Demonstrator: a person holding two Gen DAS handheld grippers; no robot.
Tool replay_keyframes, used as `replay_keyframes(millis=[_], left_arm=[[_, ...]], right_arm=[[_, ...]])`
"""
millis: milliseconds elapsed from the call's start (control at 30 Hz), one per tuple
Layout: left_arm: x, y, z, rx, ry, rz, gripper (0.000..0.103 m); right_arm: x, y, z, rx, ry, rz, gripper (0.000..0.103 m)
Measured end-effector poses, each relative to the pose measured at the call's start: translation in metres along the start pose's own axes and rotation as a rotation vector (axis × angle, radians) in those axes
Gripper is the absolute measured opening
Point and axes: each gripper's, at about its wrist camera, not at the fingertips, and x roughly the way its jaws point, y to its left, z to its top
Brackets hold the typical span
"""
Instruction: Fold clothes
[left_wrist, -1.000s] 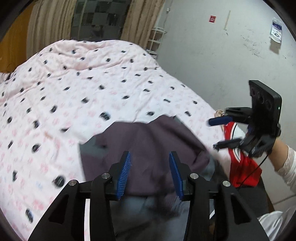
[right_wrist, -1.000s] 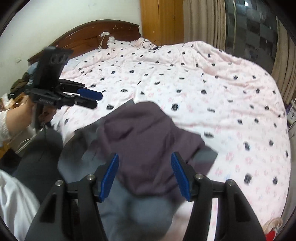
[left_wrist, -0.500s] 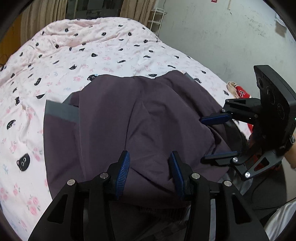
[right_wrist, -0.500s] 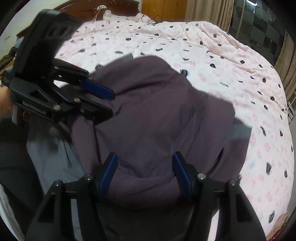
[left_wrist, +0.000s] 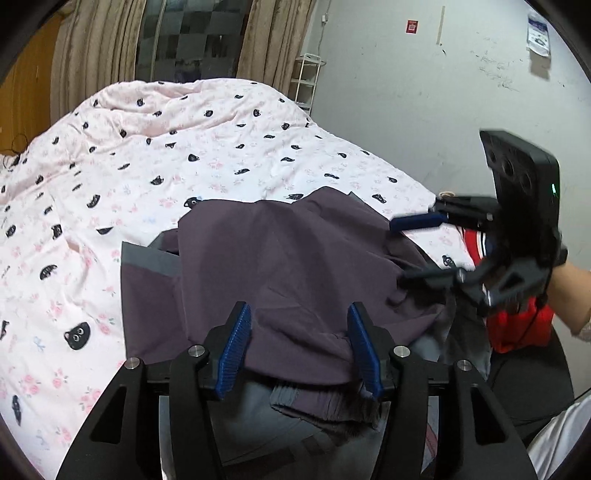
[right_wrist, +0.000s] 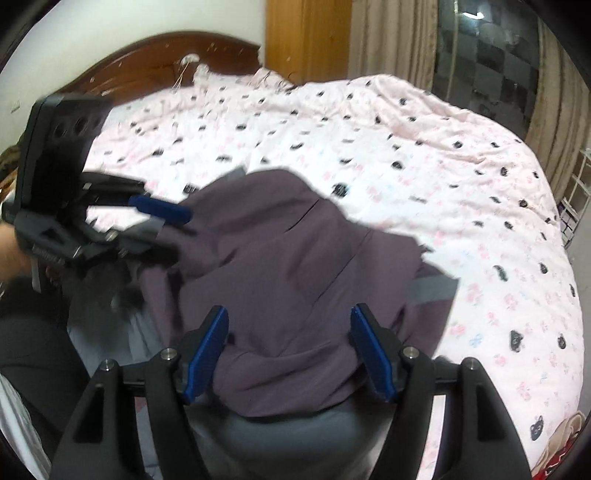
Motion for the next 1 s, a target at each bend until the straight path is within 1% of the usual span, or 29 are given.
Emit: replay_keyframes(millis=[100,167,200,267,333,400,467,600,633,667,767,867,1000], left_arm=[[0.013,0.007,-0.011,-0.006,0.036,0.010,0.050],[0.022,0.011,-0.018,-0.010,0.061,0.017,0.050],[0.024,0.012,-0.021,-0.013,0.059,0.013,0.050],[0.022,0.014,-0.027,-0.012,0.020,-0.005,0.051],[0.023,0.013,-0.029,0.003,0.012,-0.002,0.051],[0.023,0.011,-0.027,0.012,0.025,-0.001,0.051],[0.020,0.011,-0.019,0.016,0.055,-0.016,0.051],[0.001,0.009,0.012,0.068,-0.006,-0.011,0.052],[-0.002,0.011,0.021,0.076,-0.021,0.001,0.057],[-0.001,0.012,0.029,0.080,-0.031,0.010,0.065],[0.010,0.019,0.049,0.085,-0.046,0.033,0.065],[0.039,0.024,0.056,0.081,0.022,0.011,0.065],[0.082,0.024,0.040,0.130,0.161,0.028,0.066]], right_arm=[[0.005,-0.007,0.004,0.013,0.001,-0.014,0.071],[0.016,-0.008,0.000,0.011,0.030,-0.015,0.071],[0.022,-0.009,-0.002,0.009,0.047,-0.014,0.071],[0.032,-0.007,-0.009,0.003,0.076,-0.017,0.072],[0.038,-0.007,-0.020,0.014,0.071,-0.023,0.077],[0.042,-0.011,-0.028,0.038,0.046,-0.014,0.079],[0.045,-0.016,-0.036,0.066,0.018,0.001,0.082],[0.046,-0.022,-0.042,0.105,-0.004,0.027,0.084],[0.046,-0.022,-0.042,0.106,-0.003,0.027,0.084],[0.046,-0.021,-0.042,0.101,-0.002,0.024,0.084],[0.046,-0.020,-0.041,0.097,0.000,0.019,0.085],[0.047,-0.020,-0.040,0.097,0.003,0.016,0.085],[0.046,-0.018,-0.040,0.097,0.006,0.009,0.085]])
